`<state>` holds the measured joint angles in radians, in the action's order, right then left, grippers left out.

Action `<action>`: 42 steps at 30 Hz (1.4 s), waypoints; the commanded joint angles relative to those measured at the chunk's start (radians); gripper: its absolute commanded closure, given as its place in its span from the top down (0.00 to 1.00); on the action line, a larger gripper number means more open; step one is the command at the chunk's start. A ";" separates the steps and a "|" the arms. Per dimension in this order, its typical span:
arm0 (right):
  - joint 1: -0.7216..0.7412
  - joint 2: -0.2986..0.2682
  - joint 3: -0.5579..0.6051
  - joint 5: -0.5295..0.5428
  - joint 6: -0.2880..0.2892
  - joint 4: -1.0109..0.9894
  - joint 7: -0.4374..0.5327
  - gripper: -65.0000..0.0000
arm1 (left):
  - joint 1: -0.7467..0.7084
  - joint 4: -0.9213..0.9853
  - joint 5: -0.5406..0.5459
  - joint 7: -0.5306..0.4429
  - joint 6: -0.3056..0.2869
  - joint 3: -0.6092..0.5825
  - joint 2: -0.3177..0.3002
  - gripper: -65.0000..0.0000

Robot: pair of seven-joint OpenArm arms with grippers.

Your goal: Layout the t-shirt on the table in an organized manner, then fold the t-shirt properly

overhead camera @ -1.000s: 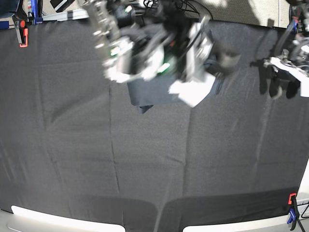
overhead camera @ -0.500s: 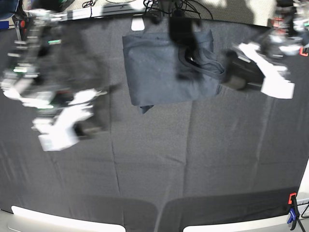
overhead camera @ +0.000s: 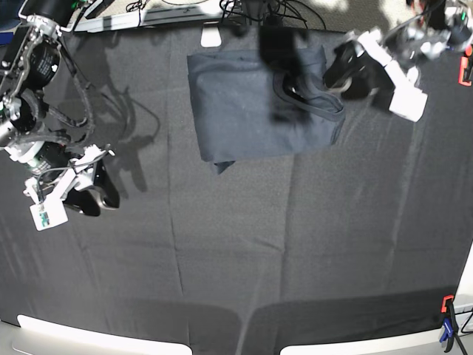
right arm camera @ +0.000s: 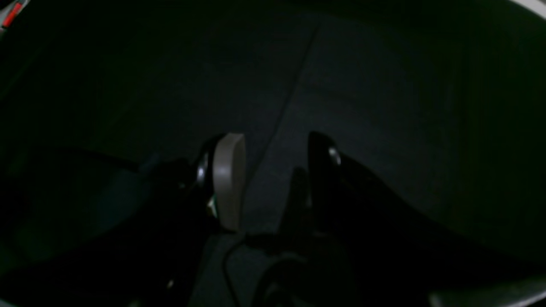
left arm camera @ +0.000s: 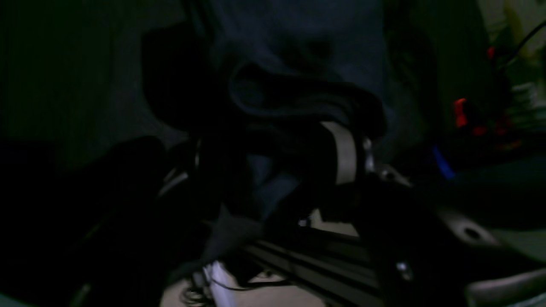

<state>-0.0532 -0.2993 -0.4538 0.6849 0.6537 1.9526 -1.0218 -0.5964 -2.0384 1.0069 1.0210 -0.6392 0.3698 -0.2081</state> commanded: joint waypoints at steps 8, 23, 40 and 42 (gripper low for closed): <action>0.011 -0.014 -0.004 0.026 -0.010 0.008 0.027 0.37 | -0.010 -0.020 -0.057 -0.049 -0.013 -0.036 0.039 0.47; 0.011 -0.014 -0.004 0.026 -0.010 0.008 0.027 0.37 | 0.004 -0.020 -0.057 -0.052 -0.051 -0.144 0.053 0.47; 0.011 -0.014 -0.004 0.032 -0.010 0.008 0.022 0.37 | 0.042 -0.020 -0.155 0.006 -0.031 -0.142 0.093 0.00; 0.011 -0.014 -0.004 0.033 -0.010 0.008 0.023 0.37 | 0.032 -0.021 -0.142 0.034 -0.032 -0.133 0.080 0.00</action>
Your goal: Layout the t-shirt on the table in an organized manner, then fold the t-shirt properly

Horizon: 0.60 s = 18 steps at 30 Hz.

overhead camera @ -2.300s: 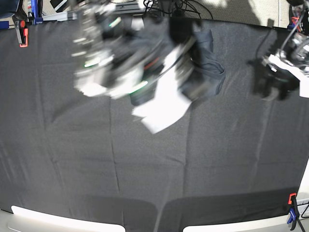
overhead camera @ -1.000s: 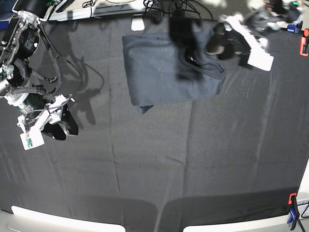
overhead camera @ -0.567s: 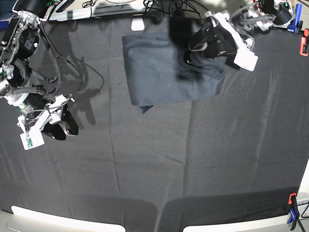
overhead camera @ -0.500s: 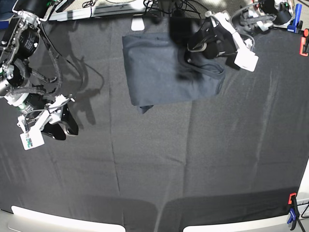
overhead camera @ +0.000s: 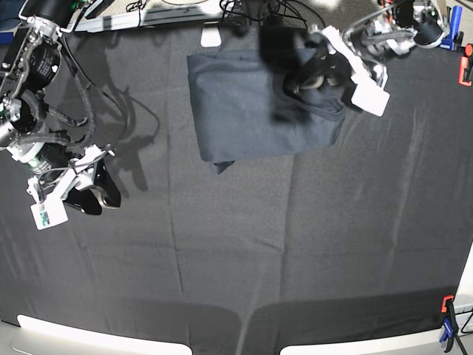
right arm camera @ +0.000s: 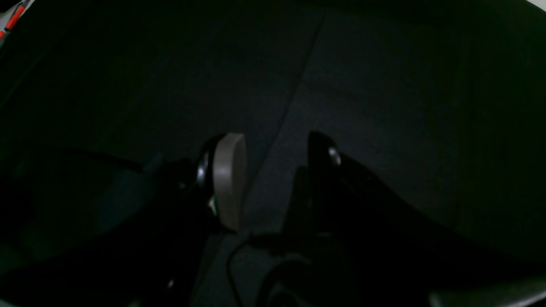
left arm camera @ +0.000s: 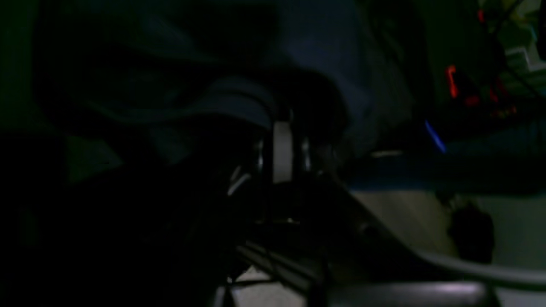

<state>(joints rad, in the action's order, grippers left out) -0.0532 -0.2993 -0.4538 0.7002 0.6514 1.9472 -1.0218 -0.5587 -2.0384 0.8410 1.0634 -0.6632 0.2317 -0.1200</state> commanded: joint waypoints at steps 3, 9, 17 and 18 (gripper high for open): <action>0.011 -0.014 -0.004 0.018 -0.007 0.014 0.023 0.37 | -0.035 -0.021 0.023 -0.007 -0.008 0.059 -0.045 0.00; 0.011 -0.014 -0.004 0.018 -0.007 0.014 0.027 0.37 | -0.104 -0.020 0.022 -0.002 -0.007 0.174 -0.089 0.00; 0.011 -0.014 -0.004 0.018 -0.007 0.014 0.027 0.37 | -0.107 -0.020 -0.111 -0.001 -0.007 0.171 -0.089 0.08; 0.011 -0.014 -0.004 0.018 -0.007 0.014 0.026 0.37 | -0.106 -0.020 -0.118 -0.001 -0.007 0.172 -0.089 0.17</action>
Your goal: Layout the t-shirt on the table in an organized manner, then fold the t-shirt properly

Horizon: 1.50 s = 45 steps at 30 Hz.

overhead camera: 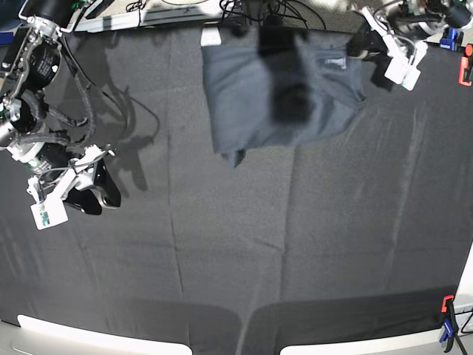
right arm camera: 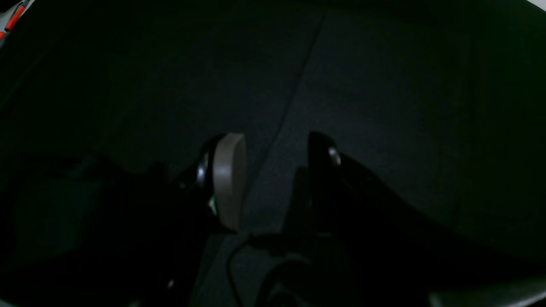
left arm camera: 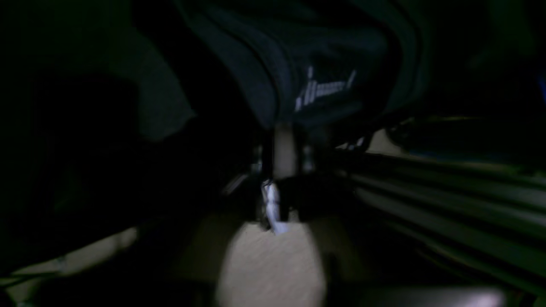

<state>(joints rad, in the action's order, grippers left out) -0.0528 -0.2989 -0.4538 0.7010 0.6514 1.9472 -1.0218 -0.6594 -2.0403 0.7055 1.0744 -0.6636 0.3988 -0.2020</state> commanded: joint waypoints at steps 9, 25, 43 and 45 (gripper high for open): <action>0.011 -0.014 -0.003 0.112 -0.006 0.014 0.026 0.37 | -0.006 -0.054 0.164 -0.013 -0.007 0.046 -0.048 0.46; 0.051 -0.005 0.597 -0.057 0.029 0.009 0.101 0.00 | -0.108 -0.080 0.314 0.061 -0.031 0.035 -0.044 0.00; 0.222 0.105 0.660 -0.305 0.029 -0.363 0.161 0.00 | 0.161 0.325 0.011 -0.112 -0.035 -0.261 0.104 0.00; 0.222 0.101 0.624 -0.304 0.029 -0.363 0.161 0.00 | 0.198 0.354 -0.041 -0.135 -0.035 -0.261 0.104 0.00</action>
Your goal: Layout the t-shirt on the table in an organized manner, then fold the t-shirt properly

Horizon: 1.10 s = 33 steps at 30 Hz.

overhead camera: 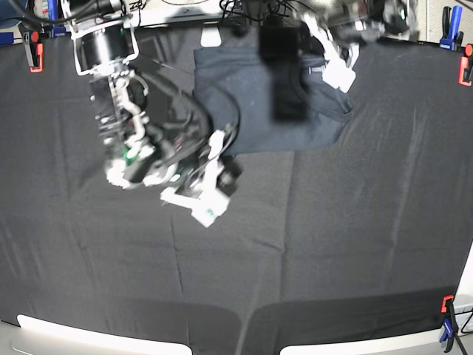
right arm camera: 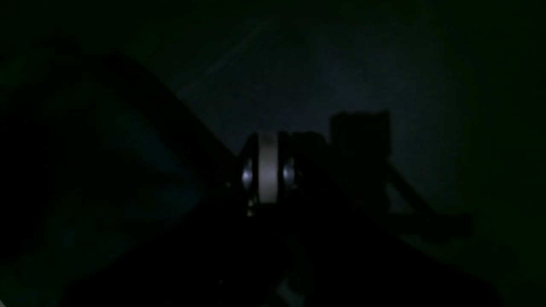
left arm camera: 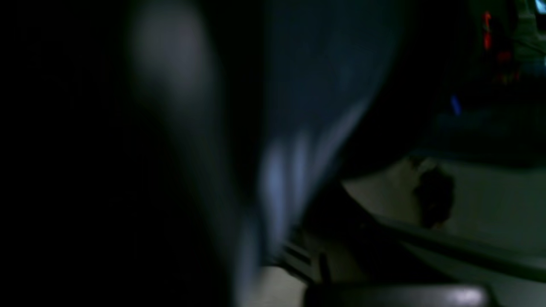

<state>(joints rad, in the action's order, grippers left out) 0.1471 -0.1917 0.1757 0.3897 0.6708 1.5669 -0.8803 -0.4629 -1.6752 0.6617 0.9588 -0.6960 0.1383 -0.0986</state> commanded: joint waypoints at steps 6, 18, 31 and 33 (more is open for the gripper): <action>0.022 -0.067 -0.054 0.014 0.009 0.017 0.020 0.00 | 0.056 0.000 -0.233 -0.141 0.084 -0.001 -0.002 0.00; -0.034 -0.089 -0.016 0.304 0.027 0.017 -0.185 0.00 | 0.156 0.000 -0.404 -0.349 0.275 -0.001 -0.108 0.00; -0.230 -0.088 0.028 0.350 0.027 0.173 -0.200 0.00 | 0.332 0.236 -0.369 -0.472 0.289 -0.001 -0.092 0.00; -0.259 -0.087 0.028 0.350 0.027 0.208 -0.189 0.00 | 0.353 0.256 -0.346 -0.474 0.287 -0.002 -0.089 0.00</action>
<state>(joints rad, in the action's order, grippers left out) -0.1226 -0.2771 0.2073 0.7105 0.6785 1.7557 -1.0924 -0.1204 -1.4097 0.3172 0.4786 -0.4110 0.1364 -0.1841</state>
